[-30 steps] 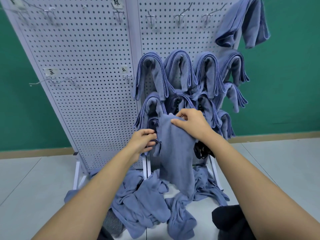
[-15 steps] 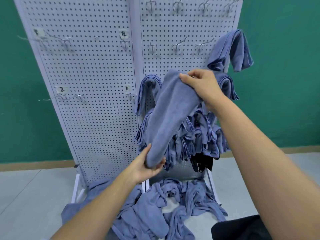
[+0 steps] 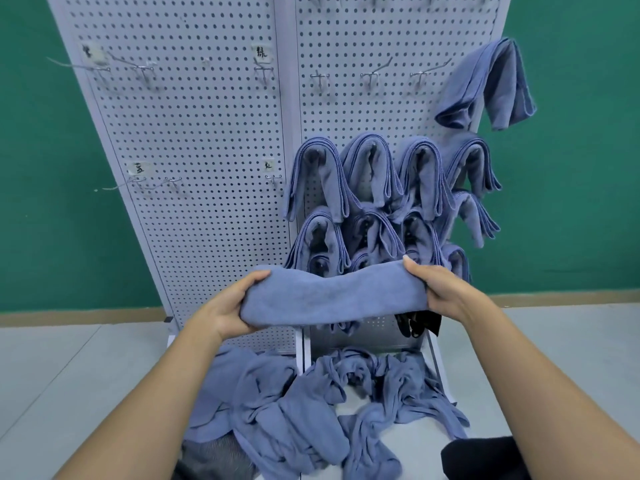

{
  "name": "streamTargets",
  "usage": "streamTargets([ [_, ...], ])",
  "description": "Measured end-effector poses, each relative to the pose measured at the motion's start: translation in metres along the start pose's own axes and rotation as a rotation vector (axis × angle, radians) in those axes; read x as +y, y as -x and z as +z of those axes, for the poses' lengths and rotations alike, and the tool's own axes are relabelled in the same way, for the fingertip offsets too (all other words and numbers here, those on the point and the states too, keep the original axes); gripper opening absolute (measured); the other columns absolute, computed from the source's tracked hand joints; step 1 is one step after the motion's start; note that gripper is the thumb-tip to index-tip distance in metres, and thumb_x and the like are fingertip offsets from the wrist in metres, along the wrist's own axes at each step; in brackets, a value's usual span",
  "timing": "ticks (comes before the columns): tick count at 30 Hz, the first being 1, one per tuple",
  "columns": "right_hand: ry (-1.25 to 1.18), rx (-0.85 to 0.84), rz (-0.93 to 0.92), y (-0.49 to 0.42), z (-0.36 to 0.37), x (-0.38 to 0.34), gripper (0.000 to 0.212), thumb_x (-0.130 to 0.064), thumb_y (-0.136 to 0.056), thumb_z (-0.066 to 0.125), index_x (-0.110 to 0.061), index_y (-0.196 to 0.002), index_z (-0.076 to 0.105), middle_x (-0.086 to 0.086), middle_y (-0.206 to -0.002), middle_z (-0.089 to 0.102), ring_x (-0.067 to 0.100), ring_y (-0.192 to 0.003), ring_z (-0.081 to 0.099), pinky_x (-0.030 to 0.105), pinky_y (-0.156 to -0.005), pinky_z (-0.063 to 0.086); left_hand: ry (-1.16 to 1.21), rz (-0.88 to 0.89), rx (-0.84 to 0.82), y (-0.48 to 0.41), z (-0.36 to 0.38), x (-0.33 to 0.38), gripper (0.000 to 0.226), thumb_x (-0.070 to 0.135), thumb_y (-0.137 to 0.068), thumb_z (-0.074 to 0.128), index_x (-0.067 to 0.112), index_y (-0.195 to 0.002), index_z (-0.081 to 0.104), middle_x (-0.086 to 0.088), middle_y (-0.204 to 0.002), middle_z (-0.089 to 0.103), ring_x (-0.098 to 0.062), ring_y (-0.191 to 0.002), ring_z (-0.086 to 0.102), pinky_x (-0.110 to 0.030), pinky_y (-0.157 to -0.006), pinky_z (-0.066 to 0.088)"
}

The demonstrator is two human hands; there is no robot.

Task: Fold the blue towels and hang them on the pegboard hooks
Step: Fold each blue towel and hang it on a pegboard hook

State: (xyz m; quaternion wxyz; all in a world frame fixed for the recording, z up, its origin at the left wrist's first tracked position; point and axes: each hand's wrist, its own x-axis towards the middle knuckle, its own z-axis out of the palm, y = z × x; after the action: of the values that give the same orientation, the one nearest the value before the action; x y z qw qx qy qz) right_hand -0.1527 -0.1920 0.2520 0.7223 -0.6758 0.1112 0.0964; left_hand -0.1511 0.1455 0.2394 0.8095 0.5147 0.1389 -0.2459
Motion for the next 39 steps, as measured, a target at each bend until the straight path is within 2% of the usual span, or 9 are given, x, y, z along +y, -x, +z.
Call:
streamTargets([
  [5,0.033,-0.044,0.08,-0.012,-0.004,0.015,0.019,-0.014,-0.091,0.061,-0.002,-0.105,0.064,0.008,-0.096,0.072,0.018,-0.089,0.067,0.025,-0.063,0.058,-0.19,0.079,0.005,0.0,-0.019,0.006,0.034,0.022,-0.072,0.068,0.006,-0.102,0.065,-0.01,-0.096,0.07,-0.023,-0.086,0.066,-0.038,-0.083,0.052],
  [10,0.166,-0.156,0.079,-0.014,-0.009,0.021,0.027,-0.018,-0.091,0.062,-0.002,-0.112,0.063,0.006,-0.098,0.072,0.012,-0.081,0.07,0.021,-0.061,0.056,-0.375,0.181,0.087,-0.002,-0.037,0.005,0.026,0.014,-0.087,0.064,0.0,-0.109,0.064,-0.015,-0.108,0.07,-0.021,-0.09,0.069,-0.029,-0.066,0.058],
  [14,0.232,-0.252,0.09,-0.018,-0.015,0.028,0.056,-0.033,-0.076,0.079,-0.003,-0.118,0.059,0.013,-0.106,0.06,0.021,-0.085,0.055,0.027,-0.064,0.041,-0.464,0.184,0.091,-0.001,-0.045,0.005,0.029,0.02,-0.091,0.061,0.002,-0.114,0.063,-0.014,-0.107,0.071,-0.021,-0.089,0.07,-0.028,-0.064,0.056],
  [17,0.069,-0.281,-0.016,-0.018,-0.014,0.026,0.026,-0.012,-0.092,0.059,-0.009,-0.118,0.062,0.01,-0.11,0.068,0.019,-0.088,0.066,0.027,-0.068,0.056,-0.348,0.257,0.015,0.005,-0.044,0.011,0.023,0.014,-0.094,0.054,0.007,-0.114,0.062,-0.008,-0.104,0.072,-0.015,-0.084,0.071,-0.025,-0.064,0.057],
  [19,-0.04,-0.289,-0.142,-0.017,-0.016,0.018,0.032,-0.002,-0.092,0.051,-0.007,-0.123,0.059,0.012,-0.117,0.067,0.021,-0.096,0.066,0.029,-0.078,0.058,-0.289,0.366,-0.04,0.008,-0.044,0.017,0.024,0.009,-0.095,0.049,0.012,-0.114,0.062,-0.004,-0.105,0.072,-0.013,-0.086,0.07,-0.025,-0.07,0.058],
  [24,-0.054,-0.244,-0.228,-0.009,-0.015,0.008,0.05,0.006,-0.096,0.04,-0.019,-0.07,0.073,0.007,-0.084,0.072,0.023,-0.075,0.065,0.029,-0.062,0.059,-0.267,0.467,-0.068,0.016,-0.041,0.022,0.028,-0.005,-0.096,0.038,0.013,-0.092,0.059,-0.004,-0.083,0.071,-0.012,-0.067,0.066,-0.021,-0.059,0.055],
  [30,-0.003,-0.156,-0.307,0.002,-0.011,0.004,0.04,0.0,-0.095,0.032,-0.014,-0.071,0.061,0.011,-0.093,0.062,0.03,-0.088,0.054,0.037,-0.067,0.054,-0.264,0.449,-0.099,0.017,-0.024,0.02,0.029,0.016,-0.094,0.027,0.012,-0.079,0.051,-0.002,-0.074,0.063,-0.016,-0.064,0.057,-0.028,-0.059,0.048],
  [34,0.188,-0.066,-0.313,0.004,-0.006,-0.002,0.025,-0.03,-0.097,0.043,-0.016,-0.079,0.054,0.004,-0.091,0.058,0.022,-0.08,0.053,0.029,-0.07,0.044,-0.498,0.495,0.201,0.002,-0.008,0.011,0.042,0.051,-0.091,0.052,0.019,-0.067,0.043,0.001,-0.065,0.05,-0.015,-0.061,0.046,-0.029,-0.062,0.039],
  [39,0.4,0.082,-0.462,0.001,-0.006,-0.02,0.014,-0.01,-0.094,0.058,-0.01,-0.094,0.044,0.001,-0.071,0.042,0.0,-0.041,0.042,0.011,-0.04,0.031,-0.572,0.692,0.39,-0.019,0.018,0.006,0.044,0.012,-0.079,0.076,0.017,-0.071,0.033,0.003,-0.069,0.028,-0.014,-0.065,0.026,-0.026,-0.058,0.02],
])
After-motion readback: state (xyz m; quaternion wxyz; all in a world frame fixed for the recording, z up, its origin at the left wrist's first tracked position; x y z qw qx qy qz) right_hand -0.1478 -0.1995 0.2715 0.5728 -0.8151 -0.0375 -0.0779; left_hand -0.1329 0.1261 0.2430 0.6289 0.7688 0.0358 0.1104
